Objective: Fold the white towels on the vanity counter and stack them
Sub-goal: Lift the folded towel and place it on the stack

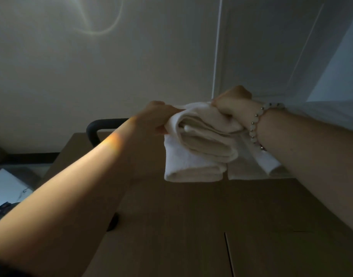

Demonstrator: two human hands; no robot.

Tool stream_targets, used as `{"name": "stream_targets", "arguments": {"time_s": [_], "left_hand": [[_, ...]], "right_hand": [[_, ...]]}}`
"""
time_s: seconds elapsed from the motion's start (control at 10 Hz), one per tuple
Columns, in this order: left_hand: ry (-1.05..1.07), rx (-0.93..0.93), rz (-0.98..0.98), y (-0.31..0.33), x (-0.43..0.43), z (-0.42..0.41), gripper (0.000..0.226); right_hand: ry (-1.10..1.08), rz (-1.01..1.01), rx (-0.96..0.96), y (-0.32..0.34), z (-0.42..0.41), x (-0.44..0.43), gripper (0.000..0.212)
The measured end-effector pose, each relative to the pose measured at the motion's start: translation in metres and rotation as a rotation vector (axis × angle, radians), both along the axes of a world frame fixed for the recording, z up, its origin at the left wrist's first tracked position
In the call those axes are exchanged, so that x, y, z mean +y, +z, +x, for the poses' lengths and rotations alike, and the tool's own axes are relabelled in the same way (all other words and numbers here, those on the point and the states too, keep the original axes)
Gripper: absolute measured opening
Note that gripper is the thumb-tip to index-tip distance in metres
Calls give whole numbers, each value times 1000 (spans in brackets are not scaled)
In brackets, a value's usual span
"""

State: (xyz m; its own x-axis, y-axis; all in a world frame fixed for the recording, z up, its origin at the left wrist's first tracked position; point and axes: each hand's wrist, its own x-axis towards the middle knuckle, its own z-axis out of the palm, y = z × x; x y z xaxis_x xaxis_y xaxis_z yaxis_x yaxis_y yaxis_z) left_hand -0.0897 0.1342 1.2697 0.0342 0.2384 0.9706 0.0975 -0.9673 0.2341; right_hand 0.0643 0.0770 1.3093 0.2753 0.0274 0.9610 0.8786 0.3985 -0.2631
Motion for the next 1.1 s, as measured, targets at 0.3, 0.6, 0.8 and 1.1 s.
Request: {"name": "stream_targets", "arguments": {"time_s": [0.3,0.6,0.8,1.1], "left_hand": [[-163,-63,187,-25,42,-1,60],[-701,55,-115,-52,56,-3,47],[-506,-91,14,-59,64,9,35],[-808,43,-107,-51,69,3,67]], "right_hand": [[55,-70,-70,-31,-2,7,50],[112,-14,92,-57,-7,5,67],[223,-48,136,-54,-8,-7,57],[378,-99,118,-56,-7,-2,64]]}}
